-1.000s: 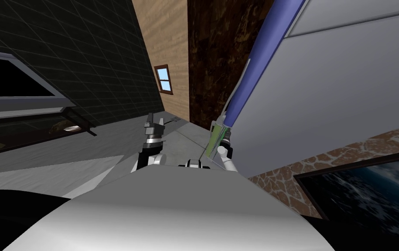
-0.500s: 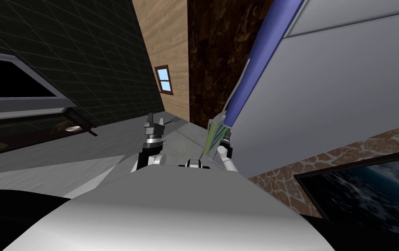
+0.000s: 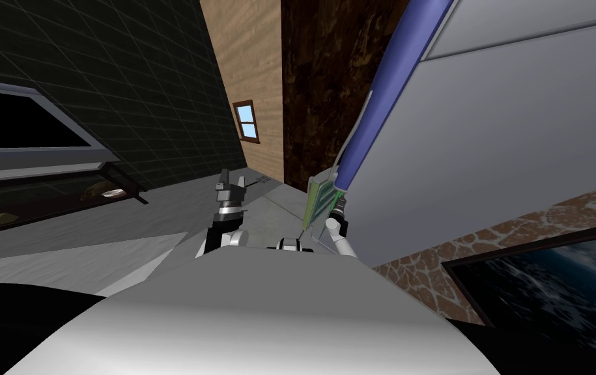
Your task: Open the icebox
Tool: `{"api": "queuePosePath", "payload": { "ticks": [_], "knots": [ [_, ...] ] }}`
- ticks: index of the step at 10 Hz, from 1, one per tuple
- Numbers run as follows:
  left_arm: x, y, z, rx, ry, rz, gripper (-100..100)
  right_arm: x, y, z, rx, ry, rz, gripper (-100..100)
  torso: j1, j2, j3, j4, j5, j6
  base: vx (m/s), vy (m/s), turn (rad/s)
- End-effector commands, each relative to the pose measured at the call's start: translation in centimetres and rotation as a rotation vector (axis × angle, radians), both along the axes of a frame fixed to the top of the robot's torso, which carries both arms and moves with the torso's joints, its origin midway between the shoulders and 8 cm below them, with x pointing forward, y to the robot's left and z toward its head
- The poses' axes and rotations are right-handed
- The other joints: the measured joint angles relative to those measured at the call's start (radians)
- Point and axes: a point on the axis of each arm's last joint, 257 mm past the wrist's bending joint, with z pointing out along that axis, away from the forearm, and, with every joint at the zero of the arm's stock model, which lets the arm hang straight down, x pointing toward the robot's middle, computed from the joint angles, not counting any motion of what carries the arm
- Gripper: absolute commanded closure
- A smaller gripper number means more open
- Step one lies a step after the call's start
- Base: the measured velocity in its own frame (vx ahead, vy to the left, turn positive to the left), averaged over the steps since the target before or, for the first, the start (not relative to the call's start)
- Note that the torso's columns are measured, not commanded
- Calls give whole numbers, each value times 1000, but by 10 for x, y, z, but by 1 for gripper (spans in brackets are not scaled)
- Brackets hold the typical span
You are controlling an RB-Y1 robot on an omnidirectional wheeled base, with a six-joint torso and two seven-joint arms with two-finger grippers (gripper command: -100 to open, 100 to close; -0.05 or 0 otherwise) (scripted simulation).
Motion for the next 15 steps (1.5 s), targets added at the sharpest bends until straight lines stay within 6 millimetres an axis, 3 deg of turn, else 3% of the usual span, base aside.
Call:
{"api": "queuePosePath", "payload": {
  "ticks": [1,12,13,15],
  "knots": [
    [0,0,0,0,0,0,0,9,21,4,12,-1,53,-100,0,2,1,0,0,2,-12,-9,10],
    [0,0,0,0,0,0,0,10,17,1,35,-4,53,-100,2,0,0,0,1,1,3,3,2],
    [0,0,0,0,0,0,0,1,8,-13,45,23,20,-100,2,1,1,0,0,0,10,0,-77],
    [0,0,0,0,0,0,0,1,9,-13,47,24,22,-100,-4,6,4,-1,-1,9,12,5,-35]
  ]
}}
